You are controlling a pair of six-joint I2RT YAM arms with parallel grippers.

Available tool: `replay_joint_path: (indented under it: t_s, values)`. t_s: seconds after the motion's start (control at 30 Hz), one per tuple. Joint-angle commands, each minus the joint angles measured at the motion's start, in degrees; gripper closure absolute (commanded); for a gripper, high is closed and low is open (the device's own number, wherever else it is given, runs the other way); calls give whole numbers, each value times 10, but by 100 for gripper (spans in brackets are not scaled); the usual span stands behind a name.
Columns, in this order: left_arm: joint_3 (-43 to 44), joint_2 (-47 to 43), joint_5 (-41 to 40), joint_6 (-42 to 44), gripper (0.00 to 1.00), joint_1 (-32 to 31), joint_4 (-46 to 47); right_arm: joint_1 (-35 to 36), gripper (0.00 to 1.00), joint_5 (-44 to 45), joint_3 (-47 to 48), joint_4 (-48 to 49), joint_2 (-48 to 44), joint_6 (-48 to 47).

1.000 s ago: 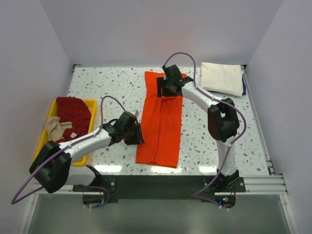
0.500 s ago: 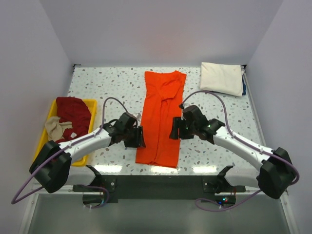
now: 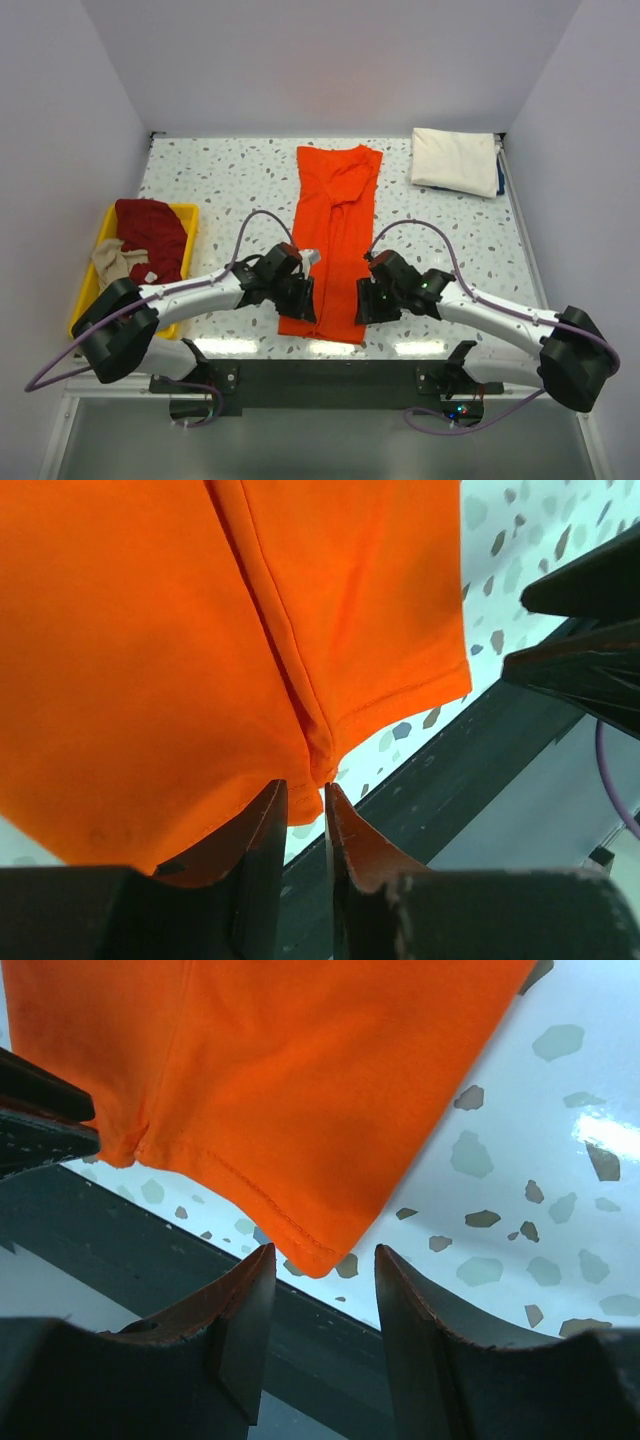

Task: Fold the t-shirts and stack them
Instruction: Fold the tshirt

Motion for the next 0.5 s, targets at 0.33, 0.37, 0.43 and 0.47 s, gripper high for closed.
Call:
replay_joint_path:
  t_s: [0.33,0.37,0.43,0.47]
  values:
    - [-18,71,59,-15,79,-22,84,94,57,87,34,19,44,21]
    - [-20,74,60,-15,79,-23,84,95,57,92,35,20,51,21]
    - [-26,82,64,-15,79,-22,86,101,57,100,35,23,53,23]
    - [-26,85,63,-17,79,-23,86,102,57,102,36,23,56,23]
